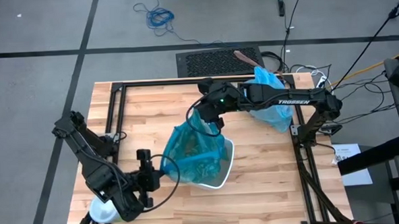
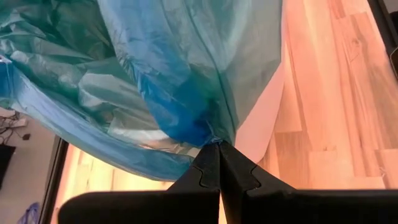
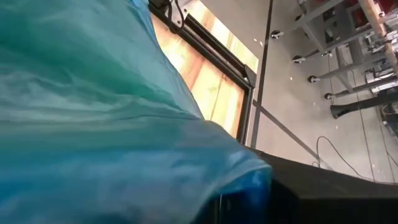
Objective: Place trash/remove bag and relplace
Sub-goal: Insert the blue trash bag into the trash bin
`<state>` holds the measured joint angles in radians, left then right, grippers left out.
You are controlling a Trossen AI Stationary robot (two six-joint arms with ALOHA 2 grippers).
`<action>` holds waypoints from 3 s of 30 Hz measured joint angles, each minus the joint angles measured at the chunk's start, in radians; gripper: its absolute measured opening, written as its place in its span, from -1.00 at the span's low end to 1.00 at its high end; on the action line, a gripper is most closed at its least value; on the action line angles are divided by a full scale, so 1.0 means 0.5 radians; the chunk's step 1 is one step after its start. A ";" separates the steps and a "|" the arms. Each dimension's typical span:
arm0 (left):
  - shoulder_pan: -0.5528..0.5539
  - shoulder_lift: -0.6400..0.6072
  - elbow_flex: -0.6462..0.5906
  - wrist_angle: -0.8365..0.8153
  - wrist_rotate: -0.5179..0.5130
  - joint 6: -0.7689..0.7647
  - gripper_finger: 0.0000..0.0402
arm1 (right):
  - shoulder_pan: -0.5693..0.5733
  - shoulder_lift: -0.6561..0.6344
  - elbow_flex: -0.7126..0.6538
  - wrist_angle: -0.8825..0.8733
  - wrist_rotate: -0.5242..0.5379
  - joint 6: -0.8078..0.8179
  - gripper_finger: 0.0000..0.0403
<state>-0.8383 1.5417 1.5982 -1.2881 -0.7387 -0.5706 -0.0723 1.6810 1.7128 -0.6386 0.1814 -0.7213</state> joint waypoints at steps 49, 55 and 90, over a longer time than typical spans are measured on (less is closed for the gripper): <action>0.082 0.018 0.249 -0.244 0.423 -0.043 -0.37 | 0.043 -0.050 -0.138 -0.091 0.111 0.007 -1.00; 0.075 -0.069 0.249 -0.248 0.423 -0.158 -0.37 | 0.043 -0.050 -0.138 -0.102 0.109 0.020 -1.00; 0.588 -0.295 0.001 0.853 0.987 1.267 -0.99 | 0.043 -0.050 -0.138 -0.165 0.105 0.043 -0.98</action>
<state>-0.5444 1.3945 1.5986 -0.8616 -0.2454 0.0628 -0.0508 1.6562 1.6440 -0.7212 0.2340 -0.6996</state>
